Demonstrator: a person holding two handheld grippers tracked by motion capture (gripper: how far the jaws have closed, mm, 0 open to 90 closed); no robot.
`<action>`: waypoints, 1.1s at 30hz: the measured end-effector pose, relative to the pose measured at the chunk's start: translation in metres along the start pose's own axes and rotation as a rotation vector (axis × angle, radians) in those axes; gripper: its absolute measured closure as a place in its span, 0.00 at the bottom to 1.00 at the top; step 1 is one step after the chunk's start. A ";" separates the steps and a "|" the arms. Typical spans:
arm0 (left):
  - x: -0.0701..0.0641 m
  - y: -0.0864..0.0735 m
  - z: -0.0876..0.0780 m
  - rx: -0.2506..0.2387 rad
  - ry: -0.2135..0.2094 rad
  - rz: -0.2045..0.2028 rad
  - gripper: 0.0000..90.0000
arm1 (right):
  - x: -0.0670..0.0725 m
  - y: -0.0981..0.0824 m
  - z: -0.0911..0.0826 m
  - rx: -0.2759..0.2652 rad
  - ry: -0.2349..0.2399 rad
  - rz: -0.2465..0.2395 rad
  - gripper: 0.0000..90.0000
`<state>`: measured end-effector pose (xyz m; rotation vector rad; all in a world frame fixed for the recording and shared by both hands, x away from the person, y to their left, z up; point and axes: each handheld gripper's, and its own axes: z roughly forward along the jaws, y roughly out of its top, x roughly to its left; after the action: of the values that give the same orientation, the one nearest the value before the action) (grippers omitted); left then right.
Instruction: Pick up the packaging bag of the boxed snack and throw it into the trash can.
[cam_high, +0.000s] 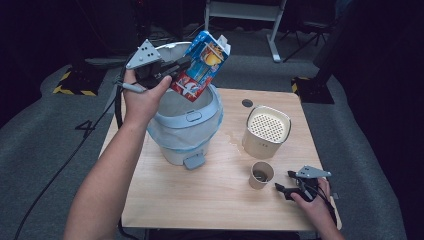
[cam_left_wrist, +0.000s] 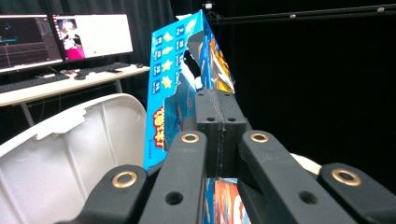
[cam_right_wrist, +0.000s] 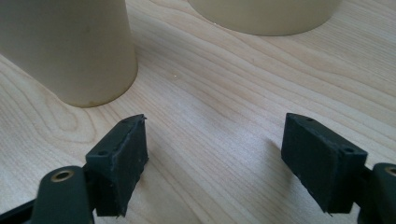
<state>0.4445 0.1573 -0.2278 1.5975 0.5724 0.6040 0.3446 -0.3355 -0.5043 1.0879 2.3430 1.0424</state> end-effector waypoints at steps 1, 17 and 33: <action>0.000 -0.001 0.000 0.003 0.007 0.005 1.00 | 0.000 0.000 0.000 0.000 0.000 0.000 0.25; -0.024 -0.004 -0.037 0.034 -0.027 0.049 0.50 | 0.000 0.000 0.000 0.000 0.001 0.000 0.25; -0.057 -0.050 -0.083 0.171 -0.154 0.037 0.46 | 0.000 0.000 0.000 0.001 0.001 0.000 0.25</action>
<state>0.3456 0.1846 -0.2737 1.8010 0.4905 0.4638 0.3447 -0.3356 -0.5042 1.0882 2.3447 1.0425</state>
